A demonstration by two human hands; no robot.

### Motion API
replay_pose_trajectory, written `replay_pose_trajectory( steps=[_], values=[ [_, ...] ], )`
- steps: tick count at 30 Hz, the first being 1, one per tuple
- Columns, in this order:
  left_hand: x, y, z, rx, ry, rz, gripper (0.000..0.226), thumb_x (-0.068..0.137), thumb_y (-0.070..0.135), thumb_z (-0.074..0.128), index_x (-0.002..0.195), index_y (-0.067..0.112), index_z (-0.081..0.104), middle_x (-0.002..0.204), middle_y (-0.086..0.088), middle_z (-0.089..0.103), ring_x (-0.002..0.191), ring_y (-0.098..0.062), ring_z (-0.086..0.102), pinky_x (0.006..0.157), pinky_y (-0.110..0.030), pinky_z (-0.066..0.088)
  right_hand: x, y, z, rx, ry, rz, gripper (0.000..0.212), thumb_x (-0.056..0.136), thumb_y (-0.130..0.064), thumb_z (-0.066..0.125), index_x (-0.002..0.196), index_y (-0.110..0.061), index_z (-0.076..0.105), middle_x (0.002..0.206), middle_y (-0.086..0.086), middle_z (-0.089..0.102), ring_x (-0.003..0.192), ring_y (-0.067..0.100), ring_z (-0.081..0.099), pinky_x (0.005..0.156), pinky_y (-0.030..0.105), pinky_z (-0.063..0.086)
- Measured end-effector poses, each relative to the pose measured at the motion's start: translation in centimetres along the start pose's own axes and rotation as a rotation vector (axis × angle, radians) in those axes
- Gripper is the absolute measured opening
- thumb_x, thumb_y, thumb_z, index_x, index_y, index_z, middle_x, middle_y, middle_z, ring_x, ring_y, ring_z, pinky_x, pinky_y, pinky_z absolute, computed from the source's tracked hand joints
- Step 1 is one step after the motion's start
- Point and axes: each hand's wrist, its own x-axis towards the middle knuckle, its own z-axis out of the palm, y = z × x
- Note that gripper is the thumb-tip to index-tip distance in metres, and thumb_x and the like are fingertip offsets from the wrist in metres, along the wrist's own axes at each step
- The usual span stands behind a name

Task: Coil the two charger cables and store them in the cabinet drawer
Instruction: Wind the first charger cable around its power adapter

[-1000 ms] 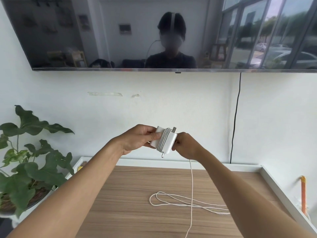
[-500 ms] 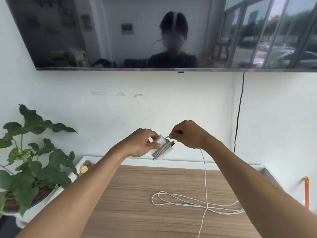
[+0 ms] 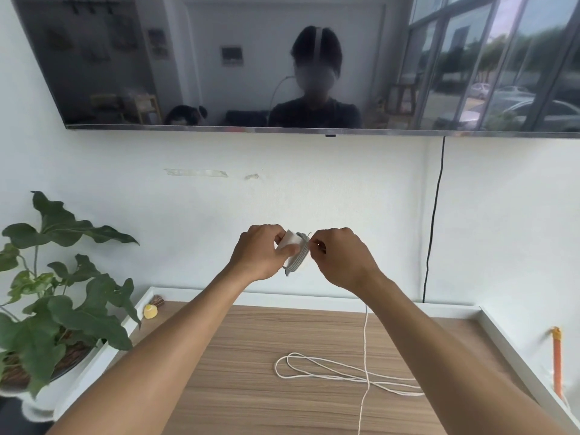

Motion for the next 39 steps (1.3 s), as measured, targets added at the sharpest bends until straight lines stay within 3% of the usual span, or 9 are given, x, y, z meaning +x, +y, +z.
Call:
replay_pose_trajectory(
  steps=[3, 6, 10, 14, 18, 22, 30, 36, 39],
  values=[
    [0.3, 0.0, 0.2, -0.141, 0.042, -0.110, 0.028, 0.081, 0.042, 0.069, 0.092, 0.017, 0.071, 0.093, 0.003, 0.073, 0.087, -0.021, 0.066, 0.078, -0.035, 0.052, -0.8, -0.5, 0.7, 0.025, 0.070, 0.004, 0.023, 0.094, -0.022, 0.044, 0.080, -0.013, 0.060, 0.069, 0.004, 0.057, 0.063, 0.029, 0.049, 0.056, 0.030, 0.039],
    [0.7, -0.3, 0.4, -0.468, 0.034, -0.278, 0.026, 0.077, 0.037, 0.075, 0.083, 0.012, 0.070, 0.084, -0.004, 0.072, 0.073, -0.023, 0.072, 0.075, -0.042, 0.060, -1.5, -1.0, 1.6, 0.084, 0.113, 0.022, 0.025, 0.095, -0.024, 0.044, 0.082, -0.012, 0.062, 0.068, 0.004, 0.059, 0.061, 0.029, 0.050, 0.055, 0.033, 0.042],
    [0.9, -0.2, 0.8, -0.787, -0.016, -0.421, 0.024, 0.083, 0.026, 0.074, 0.085, 0.002, 0.069, 0.096, -0.016, 0.072, 0.077, -0.026, 0.073, 0.071, -0.037, 0.062, -2.2, -1.3, 2.9, 0.197, 0.160, 0.053, 0.024, 0.096, -0.024, 0.045, 0.083, -0.014, 0.063, 0.066, 0.001, 0.058, 0.060, 0.026, 0.050, 0.057, 0.035, 0.044],
    [0.8, 0.1, 0.6, -0.953, -0.033, -0.512, 0.025, 0.086, 0.021, 0.072, 0.091, -0.003, 0.067, 0.092, -0.015, 0.070, 0.070, -0.027, 0.072, 0.063, -0.033, 0.062, -3.1, -1.3, 4.5, 0.318, 0.181, 0.072, 0.023, 0.096, -0.025, 0.048, 0.079, -0.015, 0.060, 0.059, -0.002, 0.052, 0.055, 0.024, 0.046, 0.056, 0.039, 0.045],
    [0.9, -0.1, 0.5, -1.028, -0.083, -0.548, 0.032, 0.086, 0.018, 0.072, 0.103, -0.009, 0.065, 0.100, -0.021, 0.068, 0.072, -0.031, 0.073, 0.063, -0.035, 0.062, -3.3, -0.3, 5.5, 0.410, 0.228, 0.102, 0.021, 0.094, -0.019, 0.050, 0.076, -0.016, 0.060, 0.053, -0.006, 0.048, 0.052, 0.020, 0.042, 0.052, 0.035, 0.040],
    [1.0, 0.2, 0.6, -1.087, -0.114, -0.563, 0.024, 0.087, 0.016, 0.070, 0.099, -0.004, 0.066, 0.101, -0.022, 0.068, 0.075, -0.032, 0.072, 0.065, -0.038, 0.062, -3.4, -0.5, 5.9, 0.465, 0.268, 0.099, 0.025, 0.095, -0.017, 0.051, 0.070, -0.015, 0.055, 0.049, -0.007, 0.040, 0.047, 0.014, 0.033, 0.049, 0.030, 0.030],
    [0.8, 0.8, 0.3, -1.184, -0.109, -0.522, 0.038, 0.088, 0.019, 0.068, 0.108, -0.012, 0.062, 0.099, -0.022, 0.066, 0.076, -0.031, 0.071, 0.067, -0.037, 0.063, -3.5, 0.0, 6.2, 0.603, 0.276, 0.128, 0.021, 0.095, -0.021, 0.054, 0.085, -0.011, 0.069, 0.063, 0.014, 0.062, 0.054, 0.024, 0.049, 0.057, 0.032, 0.041],
    [0.4, 1.3, 0.2, -1.198, -0.169, -0.448, 0.036, 0.091, 0.023, 0.065, 0.110, -0.009, 0.064, 0.095, -0.020, 0.069, 0.078, -0.031, 0.070, 0.074, -0.037, 0.062, -3.6, 1.0, 7.0, 0.750, 0.206, 0.204, 0.021, 0.095, -0.029, 0.056, 0.092, -0.018, 0.074, 0.058, -0.007, 0.056, 0.047, 0.008, 0.045, 0.051, 0.014, 0.036],
    [0.0, 1.4, 0.3, -1.178, -0.218, -0.407, 0.034, 0.092, 0.026, 0.063, 0.107, -0.005, 0.066, 0.095, -0.020, 0.070, 0.075, -0.028, 0.071, 0.074, -0.035, 0.062, -3.2, 1.6, 6.6, 0.882, 0.140, 0.197, 0.018, 0.094, -0.029, 0.058, 0.086, -0.025, 0.073, 0.060, -0.007, 0.055, 0.044, 0.004, 0.038, 0.050, 0.016, 0.035]
  ],
)
